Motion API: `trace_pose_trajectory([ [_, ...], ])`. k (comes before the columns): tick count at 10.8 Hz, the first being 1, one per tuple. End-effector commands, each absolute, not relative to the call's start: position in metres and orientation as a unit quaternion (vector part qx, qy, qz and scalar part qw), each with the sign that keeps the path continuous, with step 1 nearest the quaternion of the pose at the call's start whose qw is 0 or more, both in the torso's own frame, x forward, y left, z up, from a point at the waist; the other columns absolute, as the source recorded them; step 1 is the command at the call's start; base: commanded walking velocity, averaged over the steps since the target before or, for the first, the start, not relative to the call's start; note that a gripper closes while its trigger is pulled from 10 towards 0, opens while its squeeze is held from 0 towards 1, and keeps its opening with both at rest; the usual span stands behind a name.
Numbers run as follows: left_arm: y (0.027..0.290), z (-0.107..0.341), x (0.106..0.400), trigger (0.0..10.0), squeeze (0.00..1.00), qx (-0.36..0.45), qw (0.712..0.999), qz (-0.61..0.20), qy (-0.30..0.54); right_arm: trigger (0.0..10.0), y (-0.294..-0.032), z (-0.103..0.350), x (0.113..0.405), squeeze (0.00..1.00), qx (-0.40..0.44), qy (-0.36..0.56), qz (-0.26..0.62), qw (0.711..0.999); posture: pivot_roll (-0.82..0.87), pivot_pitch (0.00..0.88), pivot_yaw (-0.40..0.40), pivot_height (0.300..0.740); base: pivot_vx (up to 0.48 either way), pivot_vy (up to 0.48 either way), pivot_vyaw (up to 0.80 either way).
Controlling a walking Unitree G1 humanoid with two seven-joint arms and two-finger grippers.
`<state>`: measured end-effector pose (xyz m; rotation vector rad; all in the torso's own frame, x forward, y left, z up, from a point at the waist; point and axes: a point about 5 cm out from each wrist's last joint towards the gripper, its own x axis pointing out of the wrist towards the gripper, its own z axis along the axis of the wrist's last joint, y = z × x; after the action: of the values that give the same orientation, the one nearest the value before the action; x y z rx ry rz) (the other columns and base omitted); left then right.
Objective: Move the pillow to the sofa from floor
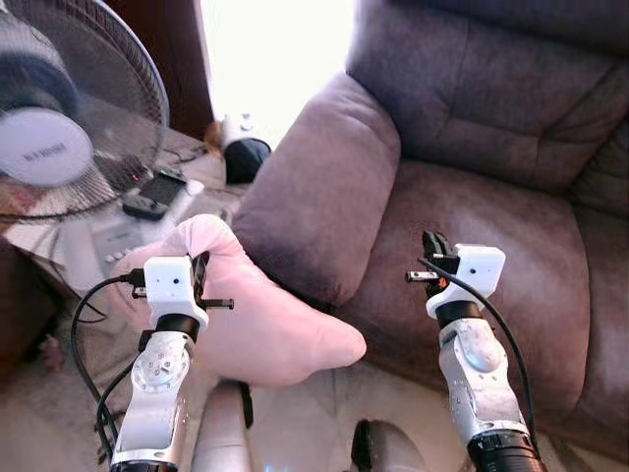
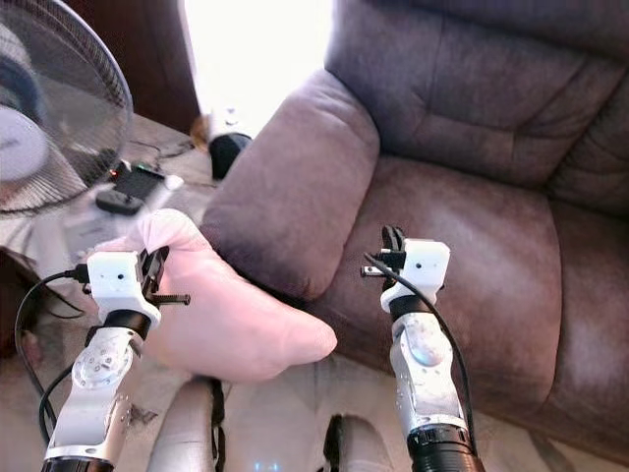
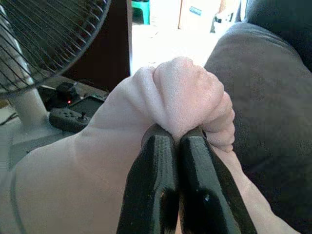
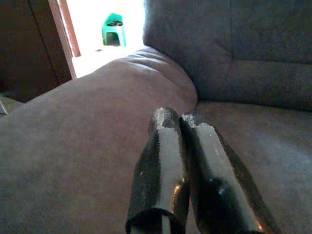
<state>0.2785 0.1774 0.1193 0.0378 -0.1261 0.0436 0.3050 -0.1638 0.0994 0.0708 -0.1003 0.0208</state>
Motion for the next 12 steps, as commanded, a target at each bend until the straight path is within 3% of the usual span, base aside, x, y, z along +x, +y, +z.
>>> trace_pose_trajectory([
  [1, 0.1750, 0.1569, 0.2806, 10.0, 0.00, 0.020, 0.988, 0.019, -0.150, 10.0, -0.1683, 0.0991, 0.3042, 0.00, 0.033, -0.050, 0.003, 0.998, 0.10, 0.074, -0.076, 0.677, 0.000, 0.000, 0.00],
  [12, 0.1707, 0.1613, 0.2821, 10.0, 0.00, 0.018, 0.988, 0.006, -0.153, 10.0, -0.1656, 0.0985, 0.3041, 0.00, 0.038, -0.052, 0.007, 0.998, 0.11, 0.076, -0.077, 0.723, 0.000, 0.000, 0.00],
])
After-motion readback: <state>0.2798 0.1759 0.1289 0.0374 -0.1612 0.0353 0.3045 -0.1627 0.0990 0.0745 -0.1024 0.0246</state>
